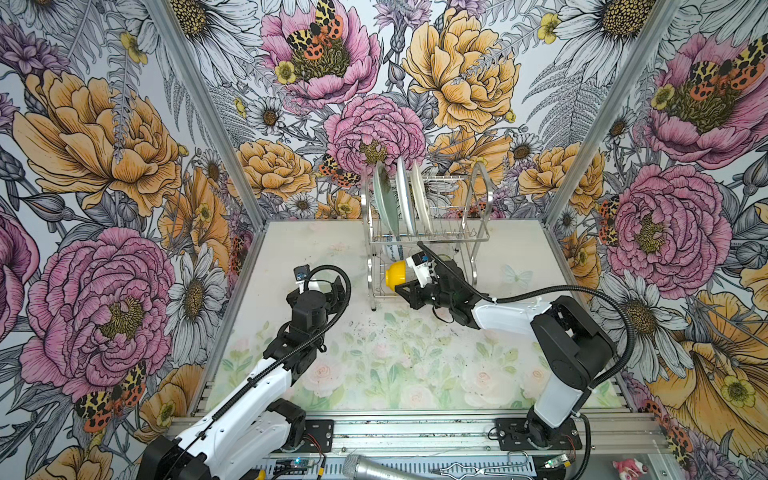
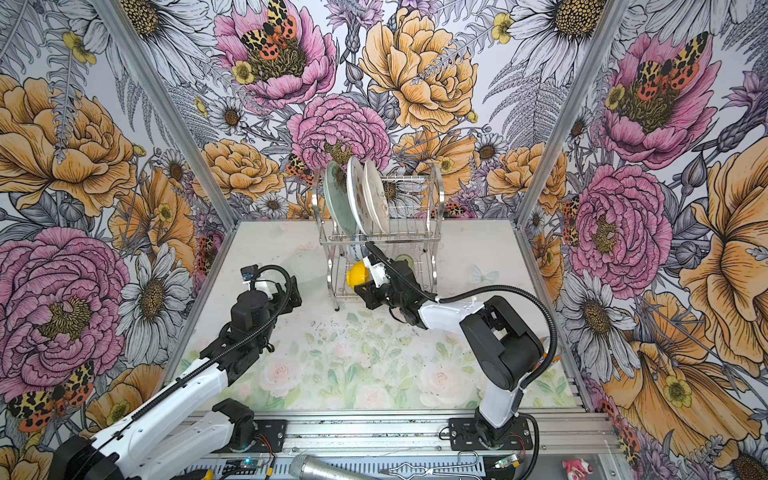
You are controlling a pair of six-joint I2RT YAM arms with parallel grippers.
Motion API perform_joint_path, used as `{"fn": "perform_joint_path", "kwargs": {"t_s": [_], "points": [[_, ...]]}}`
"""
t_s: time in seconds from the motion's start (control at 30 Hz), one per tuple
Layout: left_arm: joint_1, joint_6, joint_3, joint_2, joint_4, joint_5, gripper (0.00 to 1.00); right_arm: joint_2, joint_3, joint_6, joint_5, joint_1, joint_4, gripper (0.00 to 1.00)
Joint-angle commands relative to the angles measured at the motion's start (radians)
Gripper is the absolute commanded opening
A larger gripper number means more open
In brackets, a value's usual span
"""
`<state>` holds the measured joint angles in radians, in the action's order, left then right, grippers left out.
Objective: Unload the mixed dishes from the dish rack
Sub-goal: 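Close the right gripper on the rim of the yellow bowl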
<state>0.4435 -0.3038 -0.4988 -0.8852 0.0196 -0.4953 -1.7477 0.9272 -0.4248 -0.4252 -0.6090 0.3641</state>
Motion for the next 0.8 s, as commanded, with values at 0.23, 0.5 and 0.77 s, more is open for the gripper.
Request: {"fn": "perform_joint_path", "kwargs": {"t_s": [0.23,0.5,0.77], "points": [[0.009,0.020,-0.007,-0.020,0.020,0.008,0.99,0.004,0.015,0.019,-0.102,0.030,0.027,0.26],[0.008,0.021,-0.003,-0.012,0.020,0.006,0.99,0.114,-0.058,0.038,-0.054,0.044,0.006,0.30],[0.009,0.019,-0.004,-0.019,0.020,-0.002,0.99,0.157,-0.080,0.055,-0.059,0.069,-0.008,0.32]]}}
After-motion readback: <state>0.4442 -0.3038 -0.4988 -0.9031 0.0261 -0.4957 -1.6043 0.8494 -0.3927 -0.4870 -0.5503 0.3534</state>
